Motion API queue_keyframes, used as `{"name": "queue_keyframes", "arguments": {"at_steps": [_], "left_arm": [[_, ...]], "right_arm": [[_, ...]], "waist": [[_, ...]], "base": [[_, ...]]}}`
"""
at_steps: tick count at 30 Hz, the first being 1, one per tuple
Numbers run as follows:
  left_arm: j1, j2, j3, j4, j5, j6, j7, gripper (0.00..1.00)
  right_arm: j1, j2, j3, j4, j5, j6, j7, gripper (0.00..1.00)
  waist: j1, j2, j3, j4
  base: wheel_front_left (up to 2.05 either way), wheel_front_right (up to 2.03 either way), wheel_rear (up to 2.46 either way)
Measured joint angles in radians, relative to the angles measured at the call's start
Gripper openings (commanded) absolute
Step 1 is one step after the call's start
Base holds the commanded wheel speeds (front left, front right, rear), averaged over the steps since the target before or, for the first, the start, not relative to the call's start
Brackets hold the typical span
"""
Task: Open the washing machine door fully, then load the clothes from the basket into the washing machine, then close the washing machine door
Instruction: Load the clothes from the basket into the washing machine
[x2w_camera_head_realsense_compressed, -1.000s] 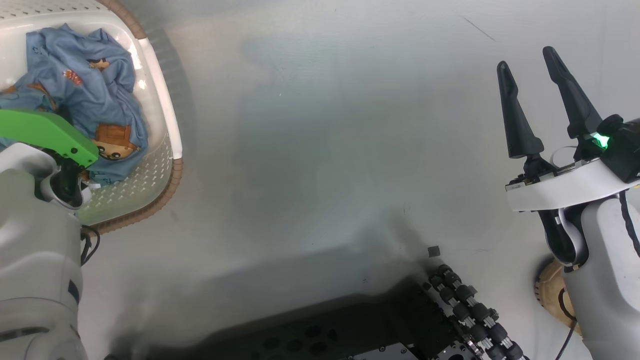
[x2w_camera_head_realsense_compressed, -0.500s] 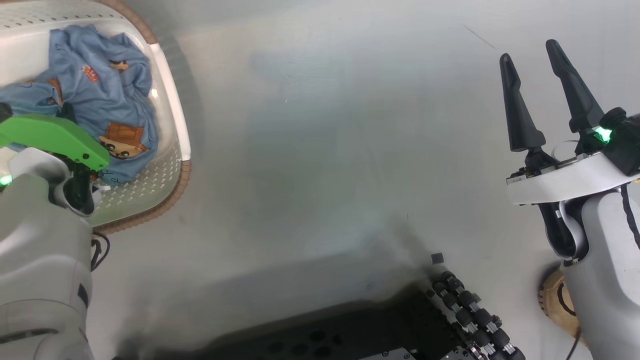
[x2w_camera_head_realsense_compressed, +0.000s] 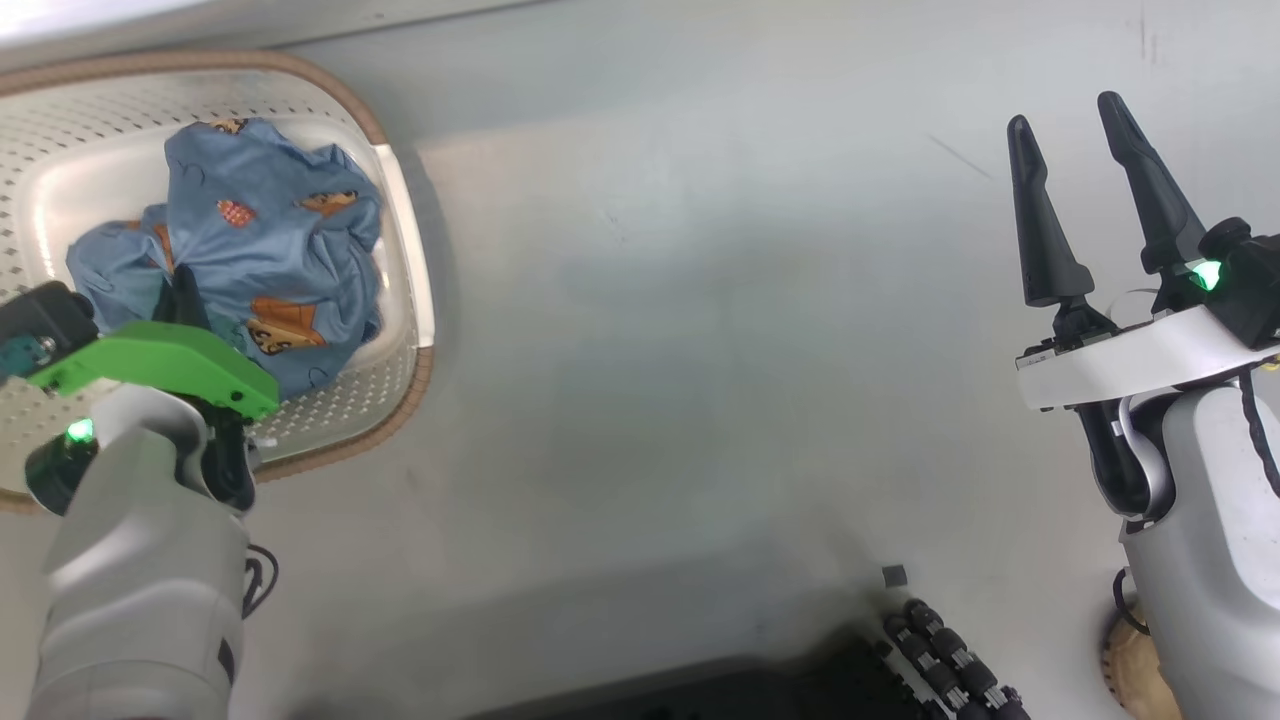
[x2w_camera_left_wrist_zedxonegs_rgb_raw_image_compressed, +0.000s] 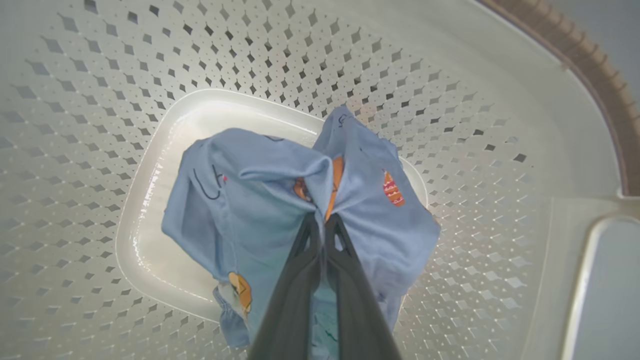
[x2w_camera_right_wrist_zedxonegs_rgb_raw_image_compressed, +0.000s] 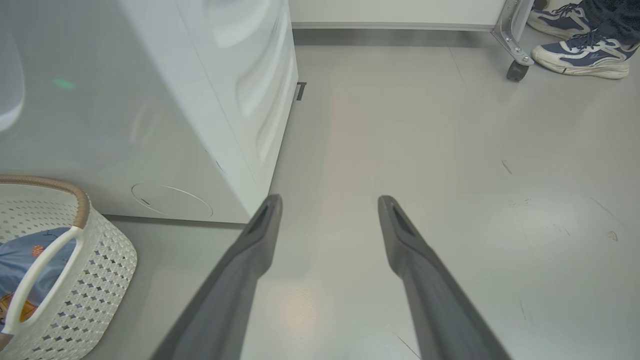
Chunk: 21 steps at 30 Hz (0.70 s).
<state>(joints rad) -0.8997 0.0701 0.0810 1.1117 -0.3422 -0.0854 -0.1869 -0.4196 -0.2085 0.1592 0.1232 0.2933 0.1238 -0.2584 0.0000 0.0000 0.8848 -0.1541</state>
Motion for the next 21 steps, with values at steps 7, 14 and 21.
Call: {"name": "queue_keyframes", "arguments": {"at_steps": [7, 14, 21], "left_arm": [[0.059, -0.020, -0.016, 0.000, 0.000, -0.010, -0.044, 0.00], [0.115, -0.035, -0.026, -0.017, 0.000, -0.018, -0.061, 0.00], [0.169, -0.037, -0.031, -0.063, 0.004, -0.019, -0.064, 0.00]], "right_arm": [[0.009, 0.007, -0.010, 0.020, 0.000, 0.000, 0.000, 1.00], [0.046, 0.017, -0.017, 0.039, 0.000, 0.000, 0.000, 1.00], [0.072, 0.021, -0.028, 0.050, -0.001, 0.000, 0.000, 1.00]], "waist": [[0.0000, 0.0000, -0.091, 0.022], [0.0000, 0.0000, -0.189, 0.046], [0.0000, 0.0000, -0.274, 0.067]], "base": [[0.00, 0.00, 0.00], [0.00, 0.00, 0.00], [0.00, 0.00, 0.00]]}}
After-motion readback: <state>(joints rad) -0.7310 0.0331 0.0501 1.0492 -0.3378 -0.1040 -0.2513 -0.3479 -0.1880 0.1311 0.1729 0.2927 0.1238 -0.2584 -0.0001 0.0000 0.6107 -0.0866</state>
